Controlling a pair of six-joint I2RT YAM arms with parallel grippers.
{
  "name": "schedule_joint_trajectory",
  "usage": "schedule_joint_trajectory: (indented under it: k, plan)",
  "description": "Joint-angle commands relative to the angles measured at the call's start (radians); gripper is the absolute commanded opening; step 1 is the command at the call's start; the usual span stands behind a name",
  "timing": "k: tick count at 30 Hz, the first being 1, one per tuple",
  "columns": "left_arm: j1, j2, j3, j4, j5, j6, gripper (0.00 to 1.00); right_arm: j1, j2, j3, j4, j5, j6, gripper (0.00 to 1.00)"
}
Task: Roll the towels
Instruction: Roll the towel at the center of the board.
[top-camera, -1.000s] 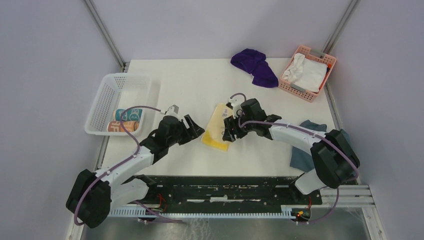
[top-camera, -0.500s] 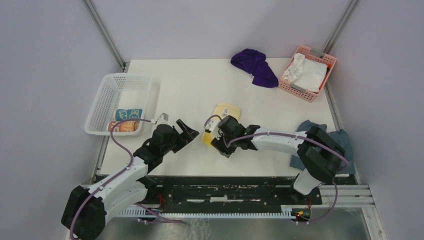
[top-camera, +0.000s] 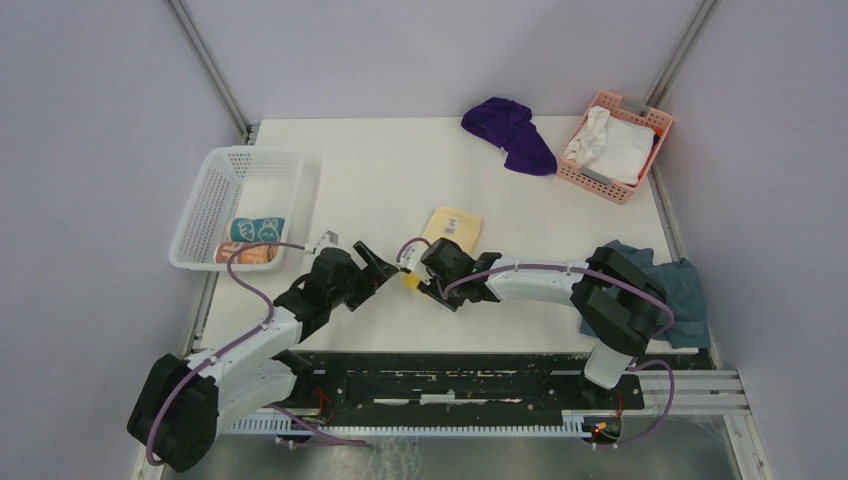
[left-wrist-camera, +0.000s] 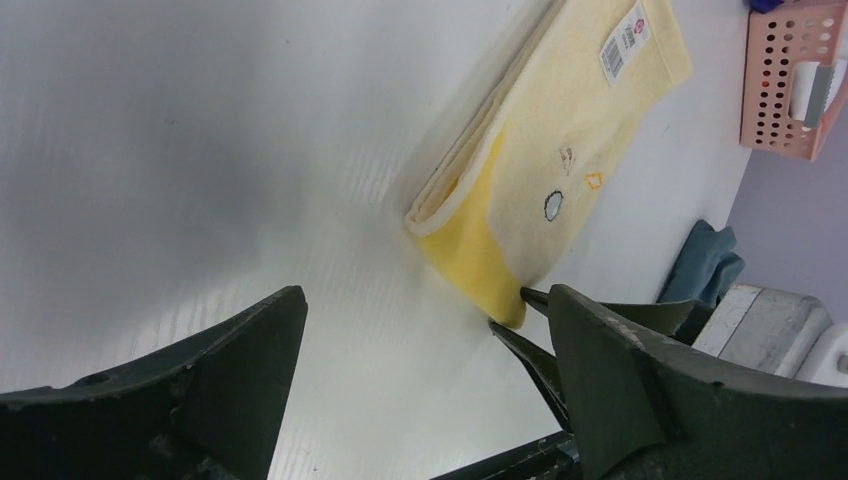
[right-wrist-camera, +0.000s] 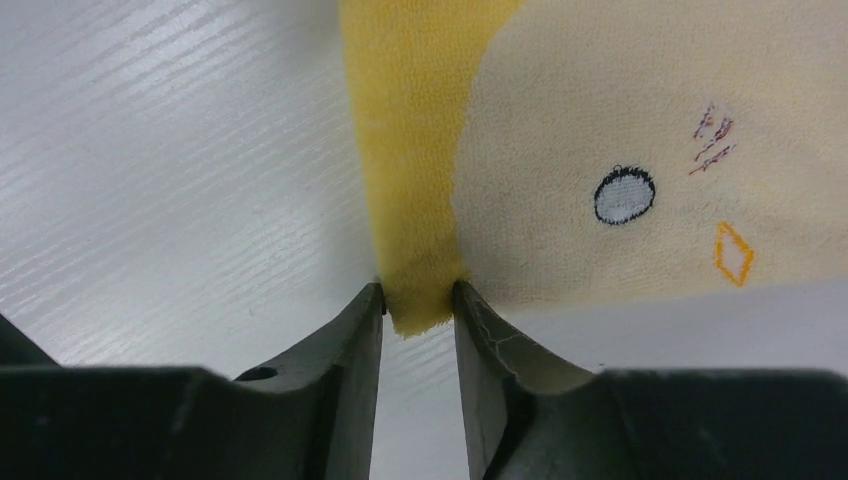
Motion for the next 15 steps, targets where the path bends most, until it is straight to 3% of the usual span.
schedule_joint_trajectory:
  k: [1,8,15]
  plan:
    - [0.005,0.024,0.001,0.022,0.006,-0.099,0.96,0.000,0.019,0.016,-0.011,0.024,0.013,0.34]
    - [0.004,0.103,0.021,0.056,0.063,-0.211,0.91,-0.022,-0.041,-0.010,0.059,-0.063,0.122,0.07]
    - [-0.033,0.196,0.054,0.092,0.072,-0.321,0.82,-0.048,-0.054,-0.020,0.128,-0.132,0.251,0.03]
